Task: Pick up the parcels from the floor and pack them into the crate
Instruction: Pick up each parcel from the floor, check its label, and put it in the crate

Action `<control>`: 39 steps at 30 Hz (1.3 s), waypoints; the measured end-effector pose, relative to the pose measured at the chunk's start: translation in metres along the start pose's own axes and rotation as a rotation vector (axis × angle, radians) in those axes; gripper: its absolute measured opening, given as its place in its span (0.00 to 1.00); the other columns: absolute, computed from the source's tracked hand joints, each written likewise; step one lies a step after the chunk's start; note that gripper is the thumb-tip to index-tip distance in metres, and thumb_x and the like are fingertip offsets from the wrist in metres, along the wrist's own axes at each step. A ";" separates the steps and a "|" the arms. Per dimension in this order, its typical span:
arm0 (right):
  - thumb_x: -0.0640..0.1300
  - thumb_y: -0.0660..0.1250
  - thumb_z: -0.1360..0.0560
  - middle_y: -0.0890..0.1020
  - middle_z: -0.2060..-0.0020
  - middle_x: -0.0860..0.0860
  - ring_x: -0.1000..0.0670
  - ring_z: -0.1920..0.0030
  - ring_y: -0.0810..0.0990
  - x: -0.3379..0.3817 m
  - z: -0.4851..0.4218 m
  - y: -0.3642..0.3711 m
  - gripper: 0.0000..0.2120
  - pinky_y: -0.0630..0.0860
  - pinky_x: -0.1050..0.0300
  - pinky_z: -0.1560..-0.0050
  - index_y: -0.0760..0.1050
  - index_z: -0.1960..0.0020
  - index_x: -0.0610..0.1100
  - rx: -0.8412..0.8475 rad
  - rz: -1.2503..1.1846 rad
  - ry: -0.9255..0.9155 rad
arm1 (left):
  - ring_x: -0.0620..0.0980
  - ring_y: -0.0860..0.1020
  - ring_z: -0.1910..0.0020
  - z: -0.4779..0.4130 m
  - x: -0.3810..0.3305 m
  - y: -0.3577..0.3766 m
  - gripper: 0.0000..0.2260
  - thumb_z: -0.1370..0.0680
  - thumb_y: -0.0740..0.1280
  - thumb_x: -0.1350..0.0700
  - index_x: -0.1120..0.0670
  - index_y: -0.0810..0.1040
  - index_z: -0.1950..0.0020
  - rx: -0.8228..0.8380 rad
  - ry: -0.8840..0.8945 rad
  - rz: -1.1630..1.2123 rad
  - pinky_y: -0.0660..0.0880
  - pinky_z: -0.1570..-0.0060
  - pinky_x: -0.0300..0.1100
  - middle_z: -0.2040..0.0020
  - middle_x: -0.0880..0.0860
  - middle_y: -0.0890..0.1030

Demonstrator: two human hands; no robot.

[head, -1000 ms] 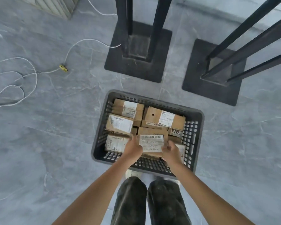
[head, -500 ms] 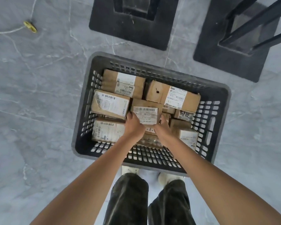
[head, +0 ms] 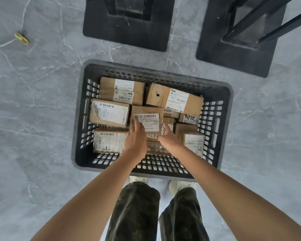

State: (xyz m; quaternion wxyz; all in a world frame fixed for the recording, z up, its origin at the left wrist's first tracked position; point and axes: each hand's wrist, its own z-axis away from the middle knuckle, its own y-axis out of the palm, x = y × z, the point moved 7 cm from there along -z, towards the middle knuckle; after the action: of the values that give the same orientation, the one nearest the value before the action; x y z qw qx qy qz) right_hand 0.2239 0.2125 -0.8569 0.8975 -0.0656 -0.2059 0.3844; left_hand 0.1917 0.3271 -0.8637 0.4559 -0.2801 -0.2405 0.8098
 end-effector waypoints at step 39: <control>0.40 0.57 0.20 0.82 0.66 0.50 0.51 0.60 0.82 0.115 0.827 -0.528 0.14 0.76 0.58 0.55 0.77 0.62 0.46 -1.155 -0.626 -0.923 | 0.46 0.70 0.38 0.586 -0.521 -0.605 0.15 0.21 0.60 0.59 0.51 0.68 0.35 -0.701 1.151 0.236 0.67 0.47 0.36 0.38 0.49 0.73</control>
State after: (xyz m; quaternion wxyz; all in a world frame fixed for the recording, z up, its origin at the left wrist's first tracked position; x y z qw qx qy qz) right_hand 0.2973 -0.1060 0.0751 0.6122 -0.2934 -0.7315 -0.0640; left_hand 0.3856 0.0773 0.0749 0.3021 -0.8216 -0.1756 0.4505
